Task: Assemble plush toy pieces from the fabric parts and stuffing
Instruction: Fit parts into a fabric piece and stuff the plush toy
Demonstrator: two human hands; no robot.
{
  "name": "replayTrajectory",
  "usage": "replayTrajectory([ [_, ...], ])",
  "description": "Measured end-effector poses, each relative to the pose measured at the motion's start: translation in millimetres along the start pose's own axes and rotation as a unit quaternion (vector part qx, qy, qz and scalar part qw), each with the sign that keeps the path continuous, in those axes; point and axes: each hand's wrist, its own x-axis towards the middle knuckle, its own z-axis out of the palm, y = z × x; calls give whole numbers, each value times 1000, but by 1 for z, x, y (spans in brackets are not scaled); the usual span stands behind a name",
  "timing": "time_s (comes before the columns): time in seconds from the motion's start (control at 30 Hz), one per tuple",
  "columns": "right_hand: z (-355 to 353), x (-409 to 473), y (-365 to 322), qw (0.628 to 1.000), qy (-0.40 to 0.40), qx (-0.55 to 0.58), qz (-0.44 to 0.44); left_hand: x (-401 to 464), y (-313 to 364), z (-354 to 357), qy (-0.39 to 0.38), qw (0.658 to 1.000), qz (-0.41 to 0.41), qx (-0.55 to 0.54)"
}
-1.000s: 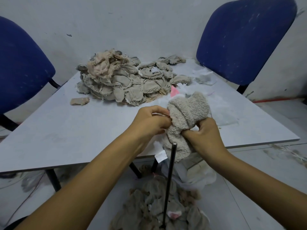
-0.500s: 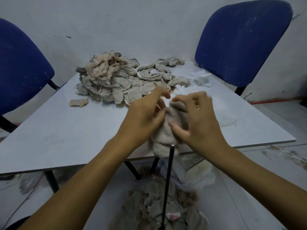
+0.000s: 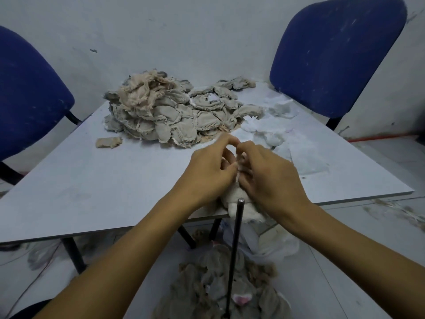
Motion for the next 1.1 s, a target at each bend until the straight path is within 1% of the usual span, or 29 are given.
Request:
replayTrajectory([
  [0.07, 1, -1, -1, 999, -10, 53, -4, -4, -2, 4, -39, 994, 10, 104],
  [0.1, 1, -1, -1, 997, -7, 76, -8, -6, -3, 6, -41, 987, 16, 155],
  [0.13, 0, -1, -1, 996, -1, 93, -13, -7, -5, 7, -23, 979, 22, 201],
  [0.2, -1, -1, -1, 995, 12, 96, -21, -7, -7, 8, 42, 963, 37, 262],
  [0.23, 0, -1, -1, 997, 11, 80, -19, -7, -7, 8, 71, 957, 42, 279],
  [0.3, 5, -3, -1, 999, -18, 28, 4, -10, -7, 12, 100, 951, 43, 289],
  [0.37, 7, -2, -1, 997, -62, -28, 41, -15, -5, 17, 103, 949, 51, 293],
  [0.4, 5, -1, -1, 994, -82, -38, 56, -17, -5, 20, 100, 946, 52, 303],
  [0.47, -2, -1, 1, 993, -95, -21, 67, -20, -4, 20, 92, 938, 31, 333],
  [0.53, -10, -5, -1, 998, -44, 21, 35, -22, -1, 13, 99, 933, 24, 345],
  [0.57, -16, -7, -4, 999, -5, 39, 11, -25, 0, 10, 120, 934, 57, 331],
  [0.6, -21, -9, -6, 998, 34, 50, -15, -29, 2, 8, 148, 933, 108, 311],
  [0.67, -29, -14, -9, 991, 99, 50, -71, -38, 4, 3, 201, 918, 210, 270],
  [0.73, -36, -21, -9, 981, 149, 36, -121, -47, 4, 0, 214, 903, 273, 252],
  [0.8, -39, -31, -9, 970, 189, 23, -153, -55, 4, -3, 217, 892, 306, 251],
  [0.9, -41, -41, -10, 958, 223, 29, -180, -65, 5, -5, 234, 878, 338, 244],
  [1.0, -38, -50, -10, 947, 233, 29, -221, -75, 4, -5, 244, 859, 363, 266],
  [1.07, -31, -60, -10, 947, 209, 20, -243, -83, -2, -2, 216, 850, 390, 281],
  [1.1, -28, -65, -10, 949, 183, 16, -256, -87, -5, 0, 187, 850, 402, 285],
])
